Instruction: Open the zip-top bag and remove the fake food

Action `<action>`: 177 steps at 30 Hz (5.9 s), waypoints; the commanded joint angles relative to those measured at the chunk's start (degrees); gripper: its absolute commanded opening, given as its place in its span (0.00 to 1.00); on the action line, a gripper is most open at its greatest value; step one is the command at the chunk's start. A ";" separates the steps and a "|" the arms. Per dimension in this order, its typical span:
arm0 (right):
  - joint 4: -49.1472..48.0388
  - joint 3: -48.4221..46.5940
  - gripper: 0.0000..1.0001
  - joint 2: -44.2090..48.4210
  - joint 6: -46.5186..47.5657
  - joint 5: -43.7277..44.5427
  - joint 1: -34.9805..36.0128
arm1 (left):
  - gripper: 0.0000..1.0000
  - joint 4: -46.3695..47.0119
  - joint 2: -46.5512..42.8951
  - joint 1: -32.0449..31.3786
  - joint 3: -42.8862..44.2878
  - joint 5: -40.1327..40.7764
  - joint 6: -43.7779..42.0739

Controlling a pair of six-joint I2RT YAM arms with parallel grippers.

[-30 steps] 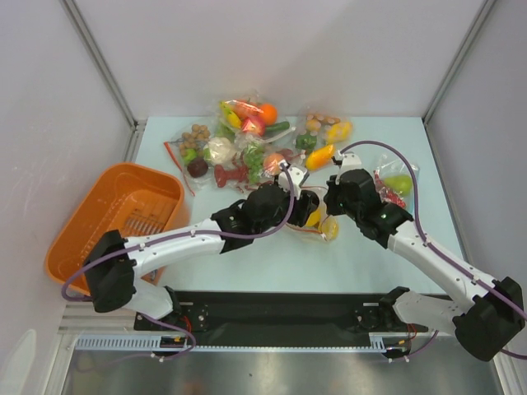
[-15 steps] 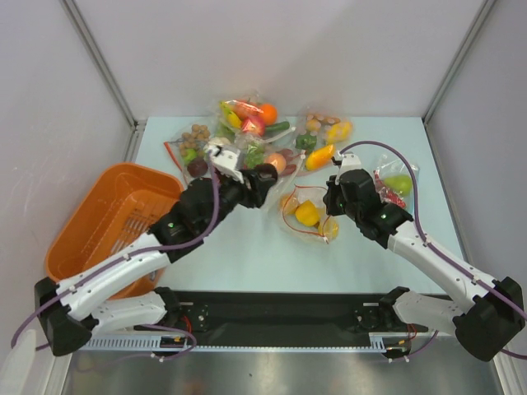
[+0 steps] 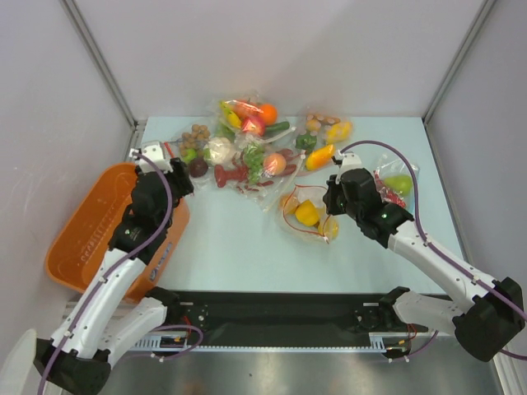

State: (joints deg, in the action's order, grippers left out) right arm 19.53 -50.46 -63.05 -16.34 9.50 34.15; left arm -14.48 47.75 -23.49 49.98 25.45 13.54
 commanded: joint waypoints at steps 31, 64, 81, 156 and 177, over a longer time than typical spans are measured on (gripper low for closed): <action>-2.13 0.71 0.00 2.14 1.75 -4.40 -2.77 | 1.00 -16.19 -1.34 11.09 0.65 8.92 2.63; 2.00 -0.96 0.00 6.09 1.66 -2.03 -1.54 | 0.89 10.88 36.36 -38.47 24.99 -11.91 -2.12; 3.67 -0.61 0.00 7.50 1.05 1.49 -2.77 | 0.75 16.13 41.55 -40.85 16.47 -18.77 -0.53; -14.43 19.87 0.28 -2.52 -4.67 -26.72 -24.84 | 0.83 33.20 62.73 -38.39 21.12 -19.74 -0.71; -13.82 19.78 0.22 -1.82 -4.32 -26.02 -25.80 | 0.37 28.81 62.91 -38.39 19.90 -20.88 -1.24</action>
State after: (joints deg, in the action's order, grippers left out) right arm 5.69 -30.85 -65.34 -20.95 -15.94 8.75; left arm 14.68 111.79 -62.22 70.57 5.69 12.51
